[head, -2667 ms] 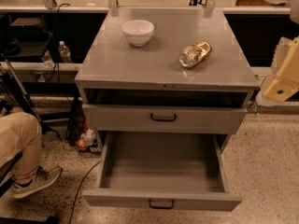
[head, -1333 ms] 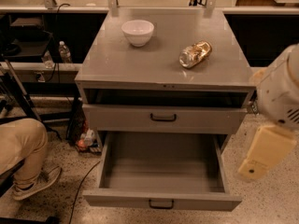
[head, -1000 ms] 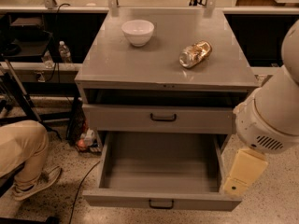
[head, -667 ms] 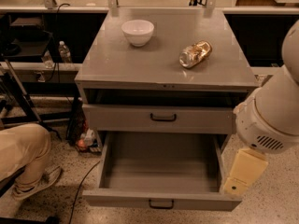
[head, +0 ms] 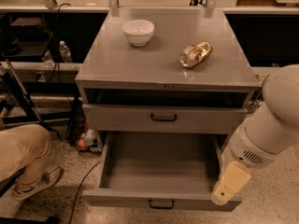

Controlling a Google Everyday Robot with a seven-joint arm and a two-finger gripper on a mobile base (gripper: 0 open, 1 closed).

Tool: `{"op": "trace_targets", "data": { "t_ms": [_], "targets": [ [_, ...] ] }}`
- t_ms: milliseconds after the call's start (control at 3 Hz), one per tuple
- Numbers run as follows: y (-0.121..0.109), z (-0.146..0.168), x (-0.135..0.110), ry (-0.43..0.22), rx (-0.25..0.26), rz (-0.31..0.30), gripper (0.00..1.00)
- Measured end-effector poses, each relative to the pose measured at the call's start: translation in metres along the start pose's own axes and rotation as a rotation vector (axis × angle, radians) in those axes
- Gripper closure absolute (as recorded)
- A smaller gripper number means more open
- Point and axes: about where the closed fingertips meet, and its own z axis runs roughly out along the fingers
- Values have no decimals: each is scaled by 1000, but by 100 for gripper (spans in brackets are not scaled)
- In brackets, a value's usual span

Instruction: Close middle drawer

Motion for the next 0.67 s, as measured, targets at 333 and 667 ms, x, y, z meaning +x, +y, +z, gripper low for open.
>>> {"op": "trace_targets", "data": {
  "t_ms": [333, 667],
  "targets": [
    [-2, 77, 28, 13, -91, 169, 3],
    [3, 118, 43, 22, -135, 267, 25]
  ]
}}
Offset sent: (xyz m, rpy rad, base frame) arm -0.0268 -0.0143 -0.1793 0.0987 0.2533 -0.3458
